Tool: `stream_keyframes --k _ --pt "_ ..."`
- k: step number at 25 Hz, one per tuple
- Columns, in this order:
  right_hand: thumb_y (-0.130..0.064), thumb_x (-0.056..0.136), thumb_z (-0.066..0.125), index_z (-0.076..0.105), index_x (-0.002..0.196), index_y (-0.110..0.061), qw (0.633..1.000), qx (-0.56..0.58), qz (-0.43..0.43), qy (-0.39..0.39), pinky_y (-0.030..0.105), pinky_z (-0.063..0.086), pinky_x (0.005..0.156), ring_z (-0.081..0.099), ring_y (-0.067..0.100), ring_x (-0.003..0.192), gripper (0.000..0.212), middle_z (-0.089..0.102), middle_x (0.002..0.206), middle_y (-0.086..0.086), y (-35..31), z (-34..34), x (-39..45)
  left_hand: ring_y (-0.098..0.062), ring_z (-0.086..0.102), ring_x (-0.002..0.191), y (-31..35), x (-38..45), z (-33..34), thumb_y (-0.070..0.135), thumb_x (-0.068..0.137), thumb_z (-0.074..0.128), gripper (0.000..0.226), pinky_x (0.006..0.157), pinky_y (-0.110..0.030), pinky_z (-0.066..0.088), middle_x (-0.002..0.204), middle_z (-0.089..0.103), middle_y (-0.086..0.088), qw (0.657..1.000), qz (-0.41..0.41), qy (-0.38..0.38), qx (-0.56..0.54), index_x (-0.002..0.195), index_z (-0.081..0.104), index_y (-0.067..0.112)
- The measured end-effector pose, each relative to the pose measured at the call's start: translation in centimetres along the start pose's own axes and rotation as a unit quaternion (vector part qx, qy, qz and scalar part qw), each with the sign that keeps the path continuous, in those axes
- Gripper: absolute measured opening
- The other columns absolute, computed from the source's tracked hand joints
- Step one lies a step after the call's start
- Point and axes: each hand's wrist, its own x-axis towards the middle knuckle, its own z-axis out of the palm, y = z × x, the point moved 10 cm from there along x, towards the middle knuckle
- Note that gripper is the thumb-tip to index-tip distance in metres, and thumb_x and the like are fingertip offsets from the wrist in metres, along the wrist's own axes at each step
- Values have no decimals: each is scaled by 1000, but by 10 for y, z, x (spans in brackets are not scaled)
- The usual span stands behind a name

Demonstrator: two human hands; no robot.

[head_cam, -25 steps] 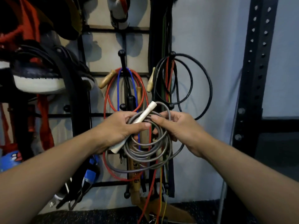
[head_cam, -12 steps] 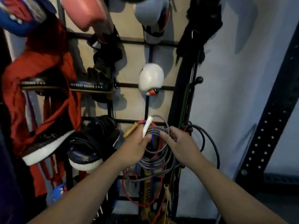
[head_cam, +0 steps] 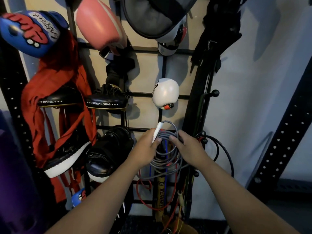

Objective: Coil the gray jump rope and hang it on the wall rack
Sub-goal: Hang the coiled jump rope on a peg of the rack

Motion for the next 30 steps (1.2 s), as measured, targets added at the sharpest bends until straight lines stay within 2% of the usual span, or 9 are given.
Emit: stream_keyframes --k 5,7,10,15,18,25,27,30 --pt "-64 99 40 61 115 -27 1000 18 1 3 49 57 84 71 22 90 45 76 98 1 37 12 51 -23 58 96 -29 52 15 36 107 48 23 88 -51 51 107 57 -3 998 -32 13 60 118 56 18" --pt "-62 99 41 61 120 -30 1000 21 4 -16 49 57 87 71 22 95 43 76 104 1 62 23 74 -22 57 93 -48 68 29 35 107 48 19 86 -51 51 103 55 -1 996 -54 8 75 115 55 20" --pt "-50 104 46 61 124 -28 1000 6 10 -28 42 55 90 70 23 104 33 76 113 -1 96 44 107 -24 57 98 -84 93 48 30 108 48 23 87 -48 49 107 55 -3 990 -82 -9 111 123 55 15" --pt "-53 104 42 58 120 -26 999 -40 21 -25 41 54 82 71 27 100 35 76 109 3 134 78 152 -24 56 104 -133 134 66 22 108 48 25 90 -44 47 111 53 -3 992 -76 -13 98 131 54 13" --pt "-55 104 39 55 122 -29 997 -57 48 -22 45 55 84 70 29 103 35 75 112 4 157 93 172 -22 53 105 -157 155 80 21 109 47 29 84 -35 40 111 48 1 993 -65 -26 96 136 52 14" --pt "-56 104 38 51 131 -34 994 -72 74 -45 41 52 89 67 28 114 37 71 126 2 193 125 195 -16 53 117 -209 174 104 22 108 48 30 88 -24 35 121 55 4 994 -61 -56 68 137 54 18" --pt "-56 104 37 50 130 -33 992 -65 95 -53 41 52 89 67 28 113 37 71 126 2 203 136 198 -17 54 119 -219 175 108 22 107 50 31 95 -29 39 126 58 0 995 -67 -58 54 137 55 17" --pt "-53 106 38 52 128 -29 992 -79 99 -31 35 46 80 66 29 113 36 70 125 4 210 141 207 -23 57 113 -231 183 113 26 106 50 27 98 -44 46 119 57 -1 995 -71 -52 55 132 55 21"
